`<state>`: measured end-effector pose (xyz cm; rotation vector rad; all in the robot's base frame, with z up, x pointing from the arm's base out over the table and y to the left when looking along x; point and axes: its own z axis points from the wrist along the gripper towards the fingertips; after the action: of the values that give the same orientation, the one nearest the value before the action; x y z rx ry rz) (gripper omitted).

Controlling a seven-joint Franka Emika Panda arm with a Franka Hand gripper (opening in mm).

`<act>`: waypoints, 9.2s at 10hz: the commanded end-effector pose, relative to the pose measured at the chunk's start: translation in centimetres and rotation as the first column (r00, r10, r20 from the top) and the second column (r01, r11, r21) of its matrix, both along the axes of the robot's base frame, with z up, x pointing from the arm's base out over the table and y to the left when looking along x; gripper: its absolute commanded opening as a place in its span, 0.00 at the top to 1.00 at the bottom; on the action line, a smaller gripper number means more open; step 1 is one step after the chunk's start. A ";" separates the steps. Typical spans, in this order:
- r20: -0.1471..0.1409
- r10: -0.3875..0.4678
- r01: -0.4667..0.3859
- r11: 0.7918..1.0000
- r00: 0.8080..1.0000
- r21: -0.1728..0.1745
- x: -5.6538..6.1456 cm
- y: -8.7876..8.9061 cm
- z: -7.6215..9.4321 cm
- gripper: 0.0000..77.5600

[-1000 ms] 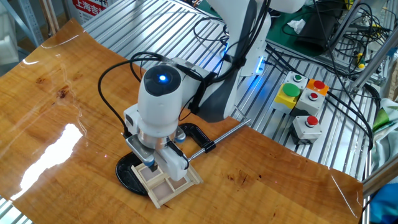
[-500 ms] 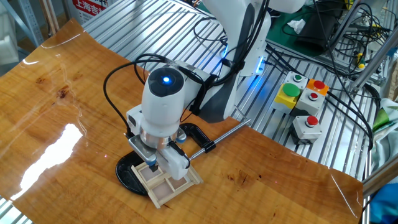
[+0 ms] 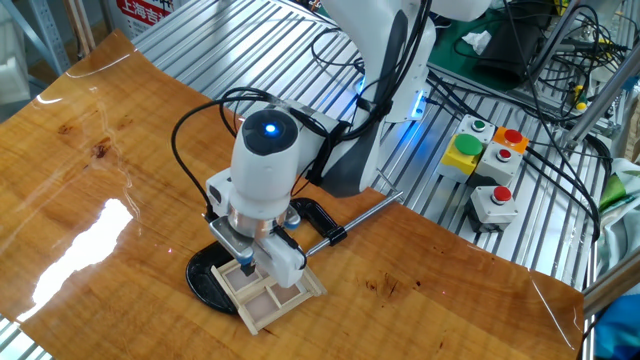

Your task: Open a sliding window

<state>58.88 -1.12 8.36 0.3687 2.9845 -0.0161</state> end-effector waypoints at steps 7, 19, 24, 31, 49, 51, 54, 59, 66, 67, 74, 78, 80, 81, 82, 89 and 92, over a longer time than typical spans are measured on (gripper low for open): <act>0.057 -0.023 0.023 1.000 0.998 0.005 -0.6 -0.4 -0.9 1.00; 0.106 -0.044 0.043 0.999 0.993 0.014 -1.4 -0.6 -1.3 1.00; 0.110 -0.061 0.059 0.998 0.992 0.022 -1.4 -0.6 -1.4 1.00; 0.066 -0.084 0.084 0.996 0.994 0.005 -1.4 -0.6 -1.5 1.00; 0.101 -0.113 0.111 0.993 0.988 0.025 -1.0 -0.4 -1.8 1.00; 0.101 -0.109 0.107 0.994 0.989 0.024 -1.0 -0.4 -1.8 1.00; 0.100 -0.107 0.105 0.994 0.989 0.025 -1.0 -0.3 -1.8 1.00; 0.095 -0.111 0.109 0.994 0.989 0.026 -1.2 -0.1 -1.7 1.00; 0.095 -0.119 0.117 0.993 0.988 0.026 -2.3 0.7 -1.6 1.00; 0.095 -0.121 0.119 0.993 0.988 0.025 -2.6 0.8 -1.6 1.00; 0.076 -0.125 0.123 0.992 0.989 0.024 -4.2 1.7 -1.6 1.00; 0.059 -0.132 0.131 0.991 0.989 0.023 -5.1 2.2 -1.7 1.00; 0.033 -0.124 0.124 0.992 0.992 0.020 -5.3 2.3 -1.9 1.00; 0.029 -0.122 0.121 0.992 0.992 0.020 -5.4 2.4 -2.0 1.00; 0.014 -0.121 0.121 0.993 0.993 0.018 -5.6 2.5 -2.0 1.00; -0.081 -0.097 0.098 0.995 0.992 0.011 -6.1 2.8 -1.7 1.00; -0.094 -0.095 0.097 0.995 0.991 0.010 -5.8 2.7 -0.8 1.00</act>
<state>53.08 1.54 6.94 0.5321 3.0351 -0.0170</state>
